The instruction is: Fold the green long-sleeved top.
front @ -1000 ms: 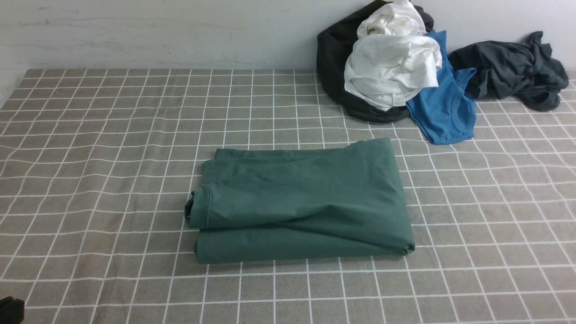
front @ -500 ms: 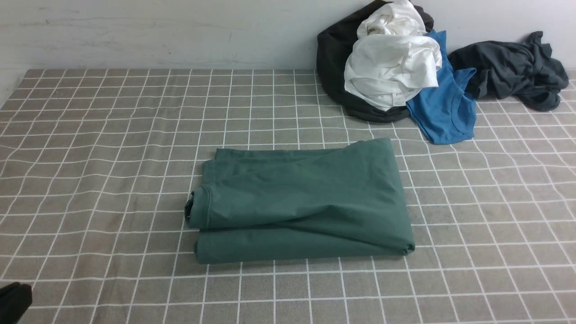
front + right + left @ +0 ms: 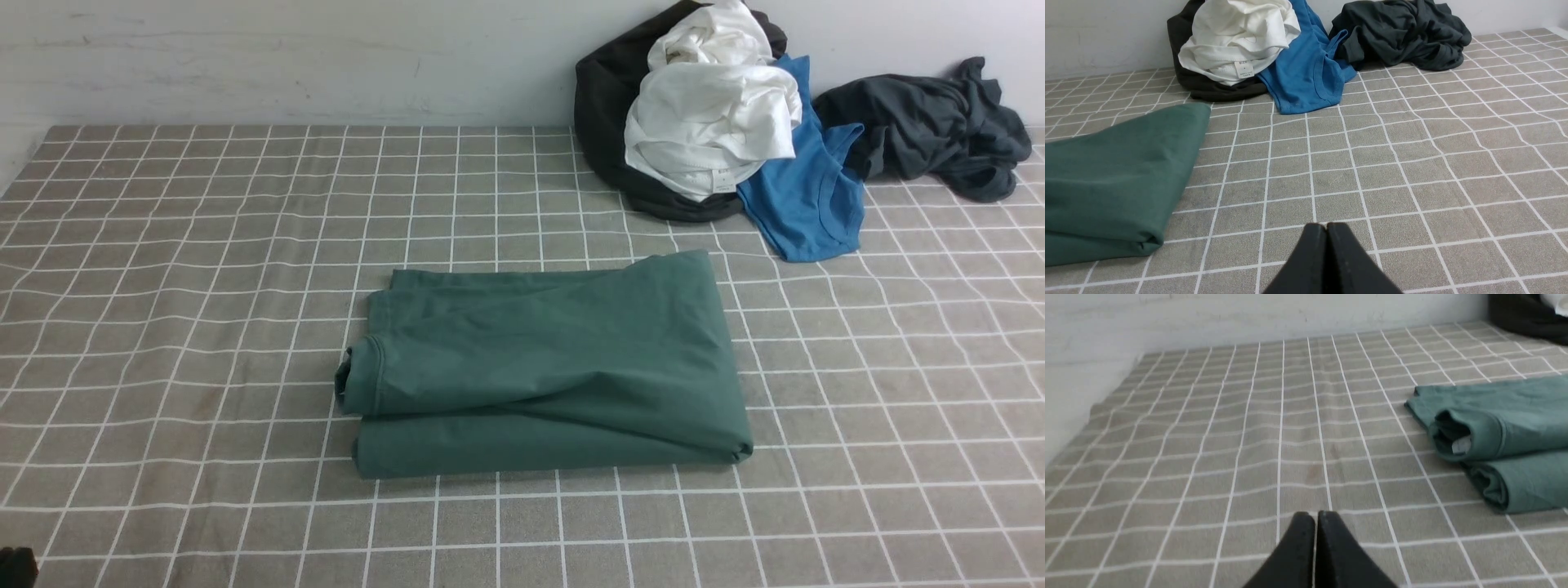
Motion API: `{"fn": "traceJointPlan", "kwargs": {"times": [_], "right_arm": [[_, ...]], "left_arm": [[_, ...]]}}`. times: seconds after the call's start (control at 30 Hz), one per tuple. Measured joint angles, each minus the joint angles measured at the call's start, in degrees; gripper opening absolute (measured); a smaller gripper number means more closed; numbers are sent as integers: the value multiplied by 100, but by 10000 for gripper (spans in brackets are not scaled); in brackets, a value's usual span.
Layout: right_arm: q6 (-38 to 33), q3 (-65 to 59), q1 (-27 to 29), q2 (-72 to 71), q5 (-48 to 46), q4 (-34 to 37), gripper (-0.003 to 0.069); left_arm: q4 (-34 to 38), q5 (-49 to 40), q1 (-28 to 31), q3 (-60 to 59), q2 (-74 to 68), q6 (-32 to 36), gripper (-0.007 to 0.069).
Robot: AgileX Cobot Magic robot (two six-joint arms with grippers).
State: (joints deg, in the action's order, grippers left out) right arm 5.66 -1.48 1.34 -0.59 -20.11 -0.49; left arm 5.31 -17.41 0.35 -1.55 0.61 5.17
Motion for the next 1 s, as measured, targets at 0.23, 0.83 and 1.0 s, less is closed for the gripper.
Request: {"fn": "traceJointPlan", "kwargs": {"times": [0.23,0.83,1.0], "right_arm": [[0,0,0,0,0,0,-15],[45,0,0,0,0,-15,-15],[63,0,0,0,0,-15,-15]], "left_arm": [[-31,-253,-49,10,0,-273,-7],[-17,-242,64,10,0,-273,-7],[-17,-242,64,10,0,-273,-7]]}}
